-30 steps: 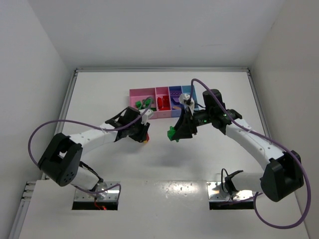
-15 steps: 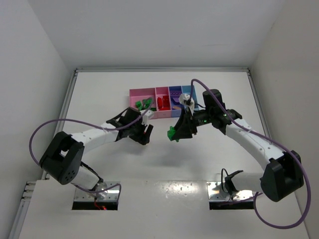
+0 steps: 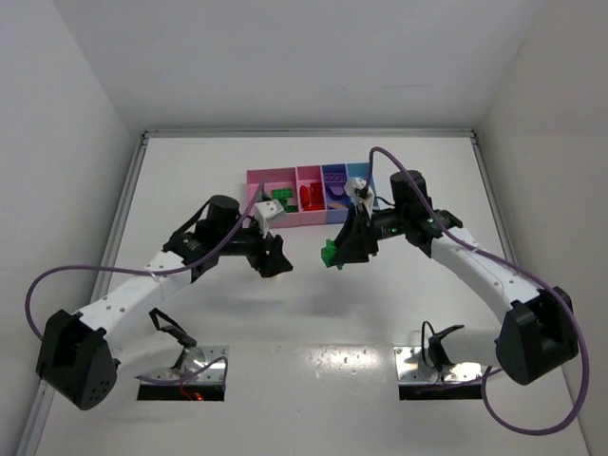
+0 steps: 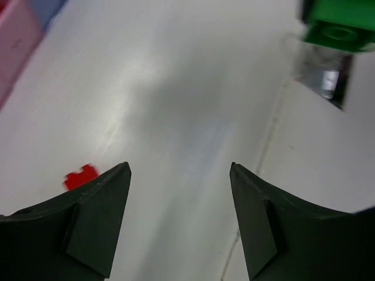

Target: Sort the legos into containers by color

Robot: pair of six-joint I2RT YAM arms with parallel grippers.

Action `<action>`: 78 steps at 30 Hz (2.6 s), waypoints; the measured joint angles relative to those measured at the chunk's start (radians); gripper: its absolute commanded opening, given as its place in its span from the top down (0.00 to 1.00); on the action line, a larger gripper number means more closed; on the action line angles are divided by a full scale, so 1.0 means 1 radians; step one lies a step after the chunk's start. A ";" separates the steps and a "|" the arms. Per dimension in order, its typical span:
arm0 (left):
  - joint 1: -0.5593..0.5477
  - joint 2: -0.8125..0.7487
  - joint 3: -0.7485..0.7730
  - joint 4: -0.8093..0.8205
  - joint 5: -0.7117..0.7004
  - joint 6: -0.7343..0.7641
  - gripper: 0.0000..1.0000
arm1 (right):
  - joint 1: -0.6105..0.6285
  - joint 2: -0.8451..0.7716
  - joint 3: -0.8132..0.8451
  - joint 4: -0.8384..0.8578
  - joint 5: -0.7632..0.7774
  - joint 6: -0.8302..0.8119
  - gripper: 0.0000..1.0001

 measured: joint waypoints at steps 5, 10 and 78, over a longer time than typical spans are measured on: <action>0.018 0.013 0.021 -0.028 0.353 0.038 0.25 | -0.001 0.032 0.007 0.062 -0.072 0.047 1.00; 0.018 0.051 0.076 -0.039 0.513 0.041 0.27 | 0.014 0.107 0.035 0.059 -0.117 0.068 1.00; -0.023 0.164 0.162 0.084 0.561 -0.143 0.88 | 0.136 0.177 0.113 -0.029 -0.040 0.033 0.62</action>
